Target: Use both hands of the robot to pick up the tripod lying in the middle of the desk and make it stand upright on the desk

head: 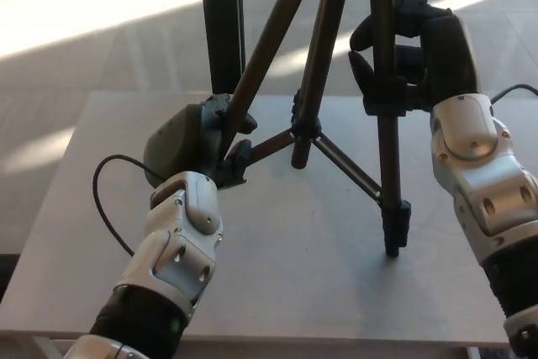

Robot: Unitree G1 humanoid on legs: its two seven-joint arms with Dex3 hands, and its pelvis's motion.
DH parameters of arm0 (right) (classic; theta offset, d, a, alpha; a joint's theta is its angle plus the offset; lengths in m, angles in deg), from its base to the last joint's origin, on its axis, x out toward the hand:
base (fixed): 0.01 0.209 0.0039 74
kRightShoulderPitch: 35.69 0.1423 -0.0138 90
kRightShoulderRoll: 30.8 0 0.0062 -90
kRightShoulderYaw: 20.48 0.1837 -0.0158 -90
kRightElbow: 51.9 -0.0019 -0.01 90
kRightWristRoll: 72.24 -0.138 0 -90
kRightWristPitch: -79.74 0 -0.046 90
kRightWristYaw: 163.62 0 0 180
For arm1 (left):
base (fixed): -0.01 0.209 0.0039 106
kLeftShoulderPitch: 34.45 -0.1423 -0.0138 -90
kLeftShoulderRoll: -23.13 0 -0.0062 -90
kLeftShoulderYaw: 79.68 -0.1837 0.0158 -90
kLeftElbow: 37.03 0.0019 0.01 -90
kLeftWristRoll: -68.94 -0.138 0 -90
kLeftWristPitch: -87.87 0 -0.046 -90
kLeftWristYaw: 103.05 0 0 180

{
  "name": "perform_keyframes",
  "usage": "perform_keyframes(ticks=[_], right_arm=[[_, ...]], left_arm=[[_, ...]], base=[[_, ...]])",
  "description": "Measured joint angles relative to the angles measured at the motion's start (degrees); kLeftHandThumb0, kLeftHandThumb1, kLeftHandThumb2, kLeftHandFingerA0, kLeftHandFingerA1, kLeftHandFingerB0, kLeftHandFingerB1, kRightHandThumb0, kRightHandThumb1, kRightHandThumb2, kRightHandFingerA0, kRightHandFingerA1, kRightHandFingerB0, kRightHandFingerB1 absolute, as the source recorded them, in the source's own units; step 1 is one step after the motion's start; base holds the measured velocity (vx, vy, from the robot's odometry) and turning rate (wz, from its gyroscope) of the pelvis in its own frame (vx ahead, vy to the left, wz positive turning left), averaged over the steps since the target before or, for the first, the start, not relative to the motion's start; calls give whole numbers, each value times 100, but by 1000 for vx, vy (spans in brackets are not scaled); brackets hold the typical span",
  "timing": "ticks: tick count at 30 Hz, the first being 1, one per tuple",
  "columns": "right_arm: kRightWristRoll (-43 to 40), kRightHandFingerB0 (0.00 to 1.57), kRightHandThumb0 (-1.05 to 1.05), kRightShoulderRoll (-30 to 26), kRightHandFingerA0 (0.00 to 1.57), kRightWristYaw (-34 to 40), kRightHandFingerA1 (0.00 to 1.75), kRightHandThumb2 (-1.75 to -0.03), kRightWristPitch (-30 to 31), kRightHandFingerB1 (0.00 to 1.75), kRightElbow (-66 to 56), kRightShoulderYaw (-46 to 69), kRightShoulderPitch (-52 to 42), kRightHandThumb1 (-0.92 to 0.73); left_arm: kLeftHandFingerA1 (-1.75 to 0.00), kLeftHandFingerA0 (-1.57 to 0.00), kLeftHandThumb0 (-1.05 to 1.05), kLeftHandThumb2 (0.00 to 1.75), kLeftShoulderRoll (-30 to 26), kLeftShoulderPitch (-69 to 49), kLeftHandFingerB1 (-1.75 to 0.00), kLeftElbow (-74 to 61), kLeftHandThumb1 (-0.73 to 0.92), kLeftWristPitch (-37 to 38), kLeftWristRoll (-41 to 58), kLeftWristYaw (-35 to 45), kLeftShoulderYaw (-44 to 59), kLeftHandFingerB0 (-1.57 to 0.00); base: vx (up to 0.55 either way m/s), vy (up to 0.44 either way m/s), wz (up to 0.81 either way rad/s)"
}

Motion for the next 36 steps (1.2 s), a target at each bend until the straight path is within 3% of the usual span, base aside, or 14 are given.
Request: perform_keyframes(ticks=[2, 4, 5, 15, 16, 20, 21, 23, 24, 25, 26, 34, 35, 36], right_arm=[[32, 105, -23, 2, 125, -24, 141, -119, 34, 128, -57, 6, -32, -40], [80, 105, -23, 15, 125, -44, 142, -119, 72, 129, -100, 7, -50, -42], [92, 107, -22, 28, 126, -51, 142, -118, 86, 130, -111, 7, -56, -40], [371, 80, -19, 52, 96, -174, 175, -123, 28, 166, -119, -182, -116, -38], [372, 108, -22, 52, 123, -176, 141, -118, 27, 132, -119, -183, -117, -41], [532, 81, -19, 54, 94, -234, 175, -140, -15, 164, -135, -334, -164, -33], [579, 80, -20, 54, 95, -243, 175, -137, -17, 164, -122, -373, -183, -35], [639, 106, -27, 54, 124, -250, 143, -118, -18, 132, -106, -394, -214, -41], [676, 82, -20, 54, 96, -260, 175, -124, -29, 162, -67, -394, -226, -41], [694, 108, -24, 54, 123, -266, 142, -119, -33, 132, -51, -394, -233, -40], [725, 85, -15, 53, 96, -280, 175, -137, -20, 160, -45, -394, -242, -36], [804, 86, -16, 5, 93, -590, 169, -130, 188, 145, 73, -384, -261, -39], [804, 94, -17, 5, 119, -629, 135, -120, 228, 114, 74, -374, -270, -51], [804, 86, -13, 5, 92, -659, 171, -120, 261, 116, 76, -364, -278, -48]], left_arm=[[-137, -119, -26, 102, -1, -31, -118, -29, 52, -2, 24, 11, 10, -93], [-175, -90, -17, 95, -4, -67, -129, -60, 59, -2, 57, 11, 14, -79], [-158, -83, -19, 97, -6, -86, -84, -65, 56, -2, 67, 12, 12, -82], [-163, -88, -18, 90, -16, -238, -69, -77, 60, -17, 161, -12, 37, -77], [-162, -92, -19, 86, -16, -240, -78, -77, 64, -17, 164, -12, 39, -77], [-171, -86, -21, 83, 140, -380, -138, -97, 67, -50, 278, -85, 228, -76], [-157, -84, -23, 83, 187, -417, -102, -97, 68, -64, 323, -109, 276, -77], [-161, -87, -22, 79, 219, -447, -110, -113, 68, -85, 353, -130, 309, -79], [-174, -92, -25, 72, 247, -472, -117, -135, 68, -104, 377, -137, 338, -77], [-164, -91, -16, 80, 257, -483, -119, -146, 63, -110, 389, -141, 348, -81], [-166, -84, -18, 81, 259, -497, -117, -161, 65, -111, 399, -150, 350, -78], [-128, -77, -22, 66, 267, -582, -64, -190, 66, -103, 456, -217, 337, -68], [-127, -75, -21, 67, 270, -608, -69, -196, 65, -93, 467, -228, 336, -73], [-128, -77, -23, 66, 269, -631, -76, -198, 66, -85, 478, -231, 333, -78]], base=[[0, 0, 0], [0, 0, 0], [0, 0, 0], [0, 0, 0], [0, 0, 0], [0, 0, 0], [0, 0, 0], [0, 0, 0], [0, 0, 0], [0, 0, 0], [0, 0, 0], [0, 0, 0], [0, 0, 0], [0, 0, 0]])
